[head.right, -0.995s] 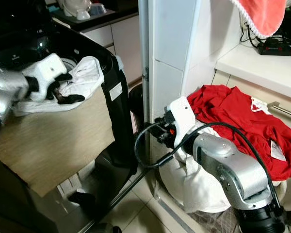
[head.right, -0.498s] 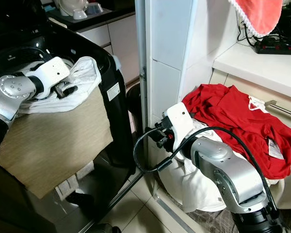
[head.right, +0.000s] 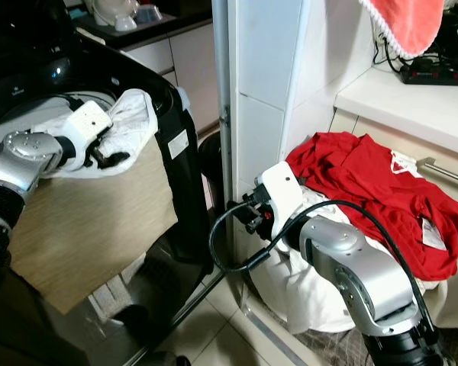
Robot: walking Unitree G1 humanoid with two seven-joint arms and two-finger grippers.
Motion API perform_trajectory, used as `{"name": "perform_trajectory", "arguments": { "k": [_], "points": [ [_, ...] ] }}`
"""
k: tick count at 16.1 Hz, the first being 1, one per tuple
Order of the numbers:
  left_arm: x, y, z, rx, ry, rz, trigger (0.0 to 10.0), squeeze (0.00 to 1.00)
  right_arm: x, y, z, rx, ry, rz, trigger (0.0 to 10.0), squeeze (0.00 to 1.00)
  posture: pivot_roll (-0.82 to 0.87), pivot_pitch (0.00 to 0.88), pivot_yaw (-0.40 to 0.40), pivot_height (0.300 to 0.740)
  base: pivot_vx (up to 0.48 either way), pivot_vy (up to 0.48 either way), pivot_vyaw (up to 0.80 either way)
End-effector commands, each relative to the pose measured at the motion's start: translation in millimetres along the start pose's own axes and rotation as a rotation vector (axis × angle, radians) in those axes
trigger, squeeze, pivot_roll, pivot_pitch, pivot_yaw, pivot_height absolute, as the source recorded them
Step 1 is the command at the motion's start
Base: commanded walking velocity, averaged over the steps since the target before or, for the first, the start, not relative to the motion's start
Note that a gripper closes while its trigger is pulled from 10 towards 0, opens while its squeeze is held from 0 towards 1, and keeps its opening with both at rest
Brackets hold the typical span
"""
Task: Clothes washing
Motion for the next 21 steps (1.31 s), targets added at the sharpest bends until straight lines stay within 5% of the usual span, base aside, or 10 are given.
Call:
{"name": "perform_trajectory", "arguments": {
  "k": [1, 14, 19, 20, 21],
  "points": [
    [-1, -3.9, 10.9, 0.040, -0.021, 0.017, 0.0, 0.00, 6, -1.1, -2.5, -0.008, -0.010, -0.019, 10.0, 0.00, -0.03, 0.000, 0.108, 0.740, 0.000, 0.000, 0.00],
    [-3, -13.6, 28.9, 0.083, -0.039, 0.041, 0.0, 0.00, 8, -0.5, -4.6, -0.009, -0.018, -0.023, 10.0, 0.00, -0.02, 0.000, 0.104, 0.740, 0.000, 0.000, 0.00],
    [21, -27.9, 54.2, 0.141, -0.086, -0.041, 0.0, 0.00, 7, -1.8, -4.4, -0.007, -0.023, -0.017, 10.0, 0.00, -0.03, 0.000, 0.109, 0.740, 0.000, 0.000, 0.00],
    [28, -31.8, 61.6, 0.168, -0.088, -0.062, 10.0, 0.00, 7, -2.0, -4.6, -0.007, -0.025, -0.017, 10.0, 0.00, -0.03, 0.000, 0.109, 0.740, 0.000, 0.000, 0.00],
    [35, -35.4, 67.7, 0.190, -0.092, -0.088, 10.0, 0.00, 7, -2.3, -4.9, -0.007, -0.026, -0.016, 10.0, 0.00, -0.03, 0.000, 0.109, 0.740, 0.000, 0.000, 0.00]
  ]
}}
Point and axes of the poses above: a point about 5 cm out from each wrist's last joint towards the gripper, its own y axis pointing out of the wrist towards the gripper, its own x axis along the axis of the wrist's last joint, z = x × y, the point moved 6 cm from there along y, pointing out of the wrist towards the gripper
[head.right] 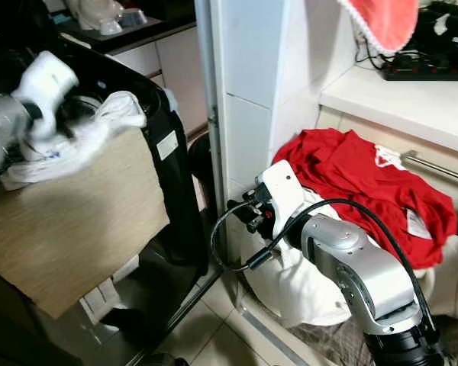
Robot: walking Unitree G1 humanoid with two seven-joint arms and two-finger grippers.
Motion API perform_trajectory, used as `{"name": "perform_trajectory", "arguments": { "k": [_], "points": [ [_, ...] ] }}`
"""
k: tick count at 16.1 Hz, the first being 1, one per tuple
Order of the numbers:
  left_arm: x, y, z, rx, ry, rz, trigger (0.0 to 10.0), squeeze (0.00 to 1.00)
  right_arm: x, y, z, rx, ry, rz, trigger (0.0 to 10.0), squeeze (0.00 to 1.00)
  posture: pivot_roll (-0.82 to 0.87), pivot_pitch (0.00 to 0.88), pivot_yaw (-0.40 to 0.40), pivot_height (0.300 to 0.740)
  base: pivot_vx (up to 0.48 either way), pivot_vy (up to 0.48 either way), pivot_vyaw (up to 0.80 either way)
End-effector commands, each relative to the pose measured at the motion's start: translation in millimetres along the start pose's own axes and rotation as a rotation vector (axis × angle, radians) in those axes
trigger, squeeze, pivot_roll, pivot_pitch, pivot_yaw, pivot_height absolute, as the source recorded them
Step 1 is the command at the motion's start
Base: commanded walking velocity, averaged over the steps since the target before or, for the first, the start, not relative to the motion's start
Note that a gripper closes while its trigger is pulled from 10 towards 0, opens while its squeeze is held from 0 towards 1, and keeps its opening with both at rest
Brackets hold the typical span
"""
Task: Clothes washing
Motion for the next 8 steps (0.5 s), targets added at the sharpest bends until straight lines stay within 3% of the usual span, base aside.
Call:
{"name": "perform_trajectory", "arguments": {
  "k": [1, 2, 3, 5, 6, 7, 8],
  "points": [
    [5, -2.4, 5.8, 0.017, -0.013, -0.019, 10.0, 0.00, 6, -1.6, -3.4, -0.010, -0.014, -0.015, 10.0, 0.00, -0.03, 0.000, 0.109, 0.740, 0.000, 0.000, 0.00],
    [12, -4.5, 10.0, 0.022, -0.021, -0.035, 9.9, 0.00, 6, -1.9, -3.7, -0.009, -0.015, -0.013, 10.0, 0.00, -0.03, 0.000, 0.109, 0.740, 0.000, 0.000, 0.00],
    [12, -5.4, 10.8, 0.017, -0.017, -0.032, 0.0, 0.00, 5, -1.8, -3.4, -0.007, -0.017, -0.012, 10.0, 0.00, -0.03, 0.000, 0.104, 0.740, 0.000, 0.000, 0.00],
    [5, -4.5, 4.2, -0.032, -0.025, -0.003, 0.0, 0.00, 6, -1.2, -2.6, -0.001, -0.021, -0.012, 10.0, 0.00, -0.03, 0.000, 0.104, 0.740, 0.000, 0.000, 0.00],
    [1, -3.1, -5.2, -0.088, -0.016, 0.019, 10.0, 0.00, 6, -1.0, -2.2, 0.002, -0.021, -0.012, 10.0, 0.00, -0.03, 0.000, 0.105, 0.740, 0.000, 0.000, 0.00],
    [-2, -2.3, -10.5, -0.118, -0.027, 0.028, 10.0, 0.00, 6, -1.0, -2.0, 0.003, -0.021, -0.011, 10.0, 0.00, -0.03, 0.000, 0.105, 0.740, 0.000, 0.000, 0.00],
    [-3, -1.9, -12.7, -0.129, -0.057, 0.026, 10.0, 1.00, 6, -1.0, -1.9, 0.004, -0.022, -0.010, 10.0, 0.00, -0.03, 0.000, 0.107, 0.740, 0.000, 0.000, 0.00]
  ]
}}
Point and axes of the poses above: a point about 5 cm out from each wrist's last joint towards the gripper, its own y axis pointing out of the wrist towards the gripper, its own x axis along the axis of the wrist's last joint, z = x × y, the point moved 6 cm from there along y, pointing out of the wrist towards the gripper
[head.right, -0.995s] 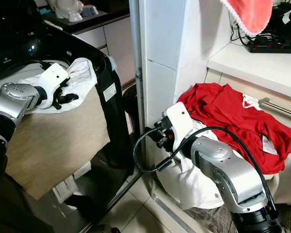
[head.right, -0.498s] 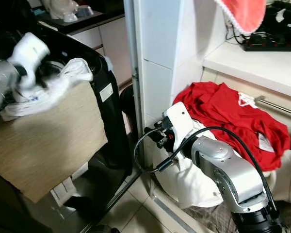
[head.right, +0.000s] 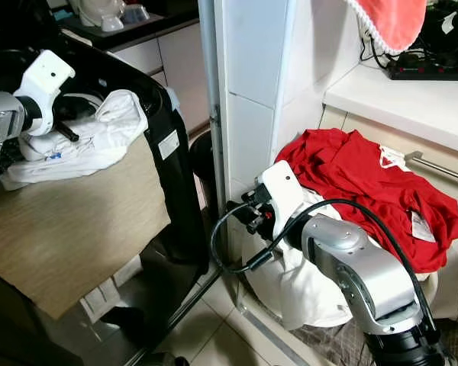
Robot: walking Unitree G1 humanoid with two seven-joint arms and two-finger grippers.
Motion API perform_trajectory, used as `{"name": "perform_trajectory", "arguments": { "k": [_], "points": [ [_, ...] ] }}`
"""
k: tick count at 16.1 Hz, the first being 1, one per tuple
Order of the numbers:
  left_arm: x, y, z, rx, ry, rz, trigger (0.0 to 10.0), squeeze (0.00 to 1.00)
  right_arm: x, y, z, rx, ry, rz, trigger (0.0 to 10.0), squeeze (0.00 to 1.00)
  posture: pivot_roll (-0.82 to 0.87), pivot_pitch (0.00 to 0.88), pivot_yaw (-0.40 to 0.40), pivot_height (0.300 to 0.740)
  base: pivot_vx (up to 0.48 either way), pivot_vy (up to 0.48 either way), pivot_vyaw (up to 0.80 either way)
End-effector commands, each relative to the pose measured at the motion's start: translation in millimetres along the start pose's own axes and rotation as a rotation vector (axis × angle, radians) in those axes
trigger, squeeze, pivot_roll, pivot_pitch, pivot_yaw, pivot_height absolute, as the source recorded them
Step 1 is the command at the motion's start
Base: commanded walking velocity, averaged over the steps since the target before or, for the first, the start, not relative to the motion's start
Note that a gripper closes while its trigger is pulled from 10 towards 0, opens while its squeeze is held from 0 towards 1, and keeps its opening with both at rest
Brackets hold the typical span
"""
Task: Clothes washing
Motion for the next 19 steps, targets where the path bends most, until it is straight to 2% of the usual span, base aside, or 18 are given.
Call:
{"name": "perform_trajectory", "arguments": {
  "k": [1, 5, 6, 8, 9, 10, 12, 13, 16, 17, 19],
  "points": [
    [1, -1.1, -0.1, -0.011, -0.025, -0.010, 10.0, 1.00, 5, -0.8, -3.2, -0.011, -0.020, -0.011, 10.0, 0.00, -0.03, 0.000, 0.107, 0.740, 0.000, 0.000, 0.00],
    [0, -3.3, 3.1, -0.003, -0.039, -0.006, 10.0, 1.00, 5, 0.3, 1.0, 0.004, -0.004, -0.013, 10.0, 0.00, -0.03, 0.000, 0.105, 0.740, 0.000, 0.000, 0.00],
    [-6, -4.2, 4.7, 0.006, -0.045, 0.017, 10.0, 1.00, 10, 1.9, 10.9, 0.055, -0.001, -0.048, 10.0, 0.00, -0.03, 0.000, 0.102, 0.740, 0.000, 0.000, 0.00],
    [-9, -5.5, 7.2, 0.019, -0.042, 0.031, 10.0, 1.00, 14, 2.2, 16.7, 0.082, 0.003, -0.082, 10.0, 0.00, -0.03, 0.000, 0.102, 0.740, 0.000, 0.000, 0.00],
    [-12, -7.4, 11.1, 0.039, -0.047, 0.041, 10.0, 1.00, 26, 0.5, 24.8, 0.128, -0.005, -0.151, 10.0, 0.00, -0.03, 0.000, 0.102, 0.740, 0.000, 0.000, 0.00],
    [-16, -9.0, 12.7, 0.043, -0.062, 0.056, 10.0, 1.00, 43, -4.0, 36.7, 0.203, 0.028, -0.246, 10.0, 0.00, -0.02, 0.000, 0.099, 0.740, 0.000, 0.000, 0.00],
    [-23, -9.8, 12.8, 0.042, -0.066, 0.081, 10.0, 1.00, 45, -6.2, 42.6, 0.241, 0.033, -0.252, 10.0, 0.00, -0.02, 0.000, 0.098, 0.740, 0.000, 0.000, 0.00],
    [-29, -10.5, 12.7, 0.043, -0.070, 0.104, 10.0, 1.00, 42, -8.7, 51.6, 0.295, 0.028, -0.238, 10.0, 0.00, -0.02, 0.000, 0.097, 0.740, 0.000, 0.000, 0.00],
    [-36, -9.5, 12.4, 0.060, -0.071, 0.125, 10.0, 1.00, 39, -9.7, 55.4, 0.317, 0.018, -0.226, 10.0, 0.00, -0.02, 0.000, 0.097, 0.740, 0.000, 0.000, 0.00],
    [-45, -7.5, 9.4, 0.066, -0.090, 0.152, 10.0, 0.00, 37, -9.1, 53.3, 0.306, 0.017, -0.221, 10.0, 0.00, -0.02, 0.000, 0.097, 0.740, 0.000, 0.000, 0.00],
    [-50, -5.7, 8.6, 0.084, -0.069, 0.174, 10.0, 0.00, 38, -9.0, 53.0, 0.309, 0.015, -0.220, 10.0, 0.00, -0.02, 0.000, 0.099, 0.740, 0.000, 0.000, 0.00]
  ]
}}
Point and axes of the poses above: a point about 5 cm out from each wrist's last joint towards the gripper, its own y axis pointing out of the wrist towards the gripper, its own x axis along the axis of the wrist's last joint, z = x × y, the point moved 6 cm from there along y, pointing out of the wrist towards the gripper
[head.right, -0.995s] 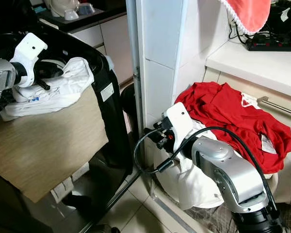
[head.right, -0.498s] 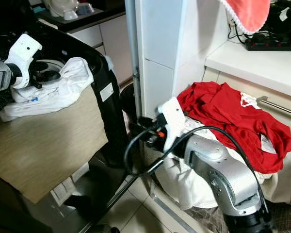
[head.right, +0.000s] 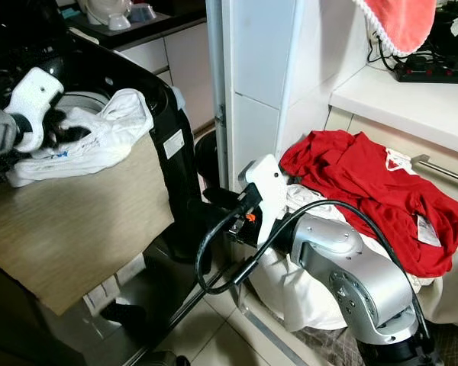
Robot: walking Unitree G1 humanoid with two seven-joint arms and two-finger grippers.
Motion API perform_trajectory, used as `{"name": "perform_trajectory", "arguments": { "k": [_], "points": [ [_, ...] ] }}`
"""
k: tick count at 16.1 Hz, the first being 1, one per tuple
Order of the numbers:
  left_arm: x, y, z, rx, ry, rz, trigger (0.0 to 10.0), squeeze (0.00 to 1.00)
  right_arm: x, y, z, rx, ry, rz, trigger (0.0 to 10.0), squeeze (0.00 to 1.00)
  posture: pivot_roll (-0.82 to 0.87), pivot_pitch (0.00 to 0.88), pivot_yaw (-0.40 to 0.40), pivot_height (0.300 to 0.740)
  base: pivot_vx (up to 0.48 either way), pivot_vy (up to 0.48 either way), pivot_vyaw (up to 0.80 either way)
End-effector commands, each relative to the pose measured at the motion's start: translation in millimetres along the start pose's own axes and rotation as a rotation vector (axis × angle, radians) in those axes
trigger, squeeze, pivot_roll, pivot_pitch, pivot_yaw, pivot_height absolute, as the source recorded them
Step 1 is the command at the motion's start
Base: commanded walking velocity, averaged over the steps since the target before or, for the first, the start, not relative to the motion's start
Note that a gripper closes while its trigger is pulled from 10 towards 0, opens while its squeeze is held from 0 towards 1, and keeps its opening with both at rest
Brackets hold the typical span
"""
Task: Clothes washing
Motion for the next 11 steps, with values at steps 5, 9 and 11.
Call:
{"name": "perform_trajectory", "arguments": {
  "k": [5, 9, 11],
  "points": [
    [-10.6, 1.2, -2.3, -0.009, -0.040, 0.040, 0.0, 0.00, -2.4, -3.0, 4.9, 0.022, -0.003, 0.015, 10.0, 0.00, -0.03, 0.000, 0.100, 0.740, 0.000, 0.000, 0.00],
    [-9.6, 2.8, -6.1, -0.027, -0.051, 0.037, 0.0, 0.00, -2.6, -4.1, 3.9, 0.027, -0.011, 0.024, 10.0, 0.00, -0.03, 0.000, 0.098, 0.740, 0.000, 0.000, 0.00],
    [-11.4, 2.6, -6.1, -0.027, -0.045, 0.048, 0.0, 0.00, -1.9, -4.1, 3.8, 0.027, -0.013, 0.022, 10.0, 0.00, -0.03, 0.000, 0.098, 0.740, 0.000, 0.000, 0.00]
  ]
}}
Point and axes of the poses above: a point about 5 cm out from each wrist's last joint towards the gripper, its own y axis pointing out of the wrist towards the gripper, its own x axis along the axis of the wrist's last joint, z = x × y, the point moved 6 cm from there along y, pointing out of the wrist towards the gripper
